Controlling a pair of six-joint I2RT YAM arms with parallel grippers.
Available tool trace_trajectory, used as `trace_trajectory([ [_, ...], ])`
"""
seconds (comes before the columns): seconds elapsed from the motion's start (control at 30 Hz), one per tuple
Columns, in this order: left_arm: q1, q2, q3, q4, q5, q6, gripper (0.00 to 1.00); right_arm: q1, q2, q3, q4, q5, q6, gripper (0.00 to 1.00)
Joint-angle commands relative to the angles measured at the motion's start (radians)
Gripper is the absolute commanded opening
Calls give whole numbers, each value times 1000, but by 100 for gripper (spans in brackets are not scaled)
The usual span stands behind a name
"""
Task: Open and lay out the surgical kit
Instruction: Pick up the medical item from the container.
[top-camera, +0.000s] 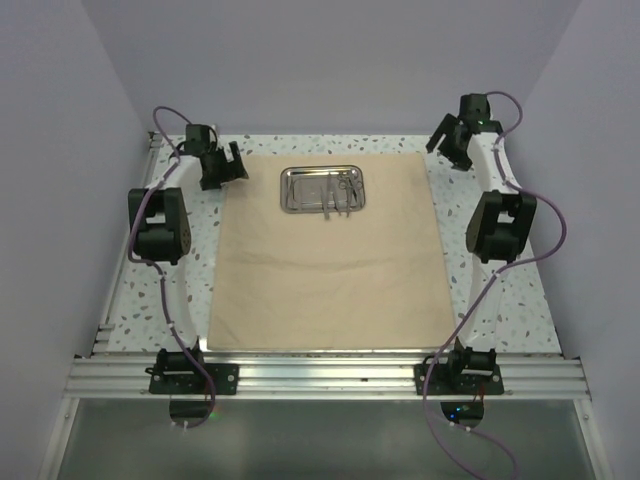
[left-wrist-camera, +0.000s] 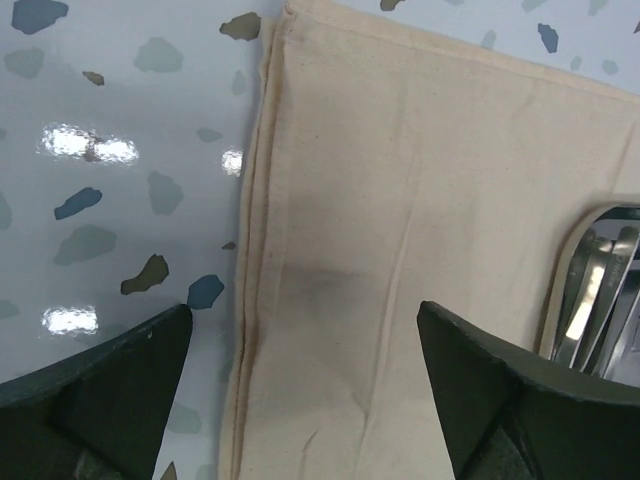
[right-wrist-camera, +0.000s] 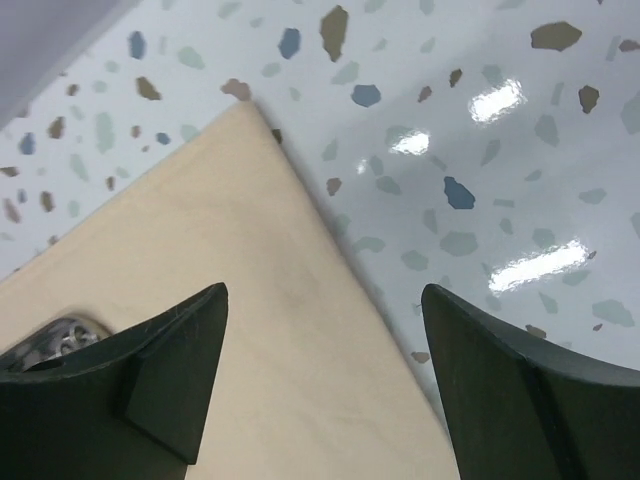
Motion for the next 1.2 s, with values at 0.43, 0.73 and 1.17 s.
trace_trajectory([
  [0.43,-25,-747,-412,196,-128,-55,100,418,-151,79,2,-93,-98,80],
  [0.73,-5,-859,-767,228,159,-162,100,515,-28,228,-122,-53,-104,79],
  [1.17,-11,-1090,-849,-3,47,-72,97,536,-6,51,-155,19,-103,54],
])
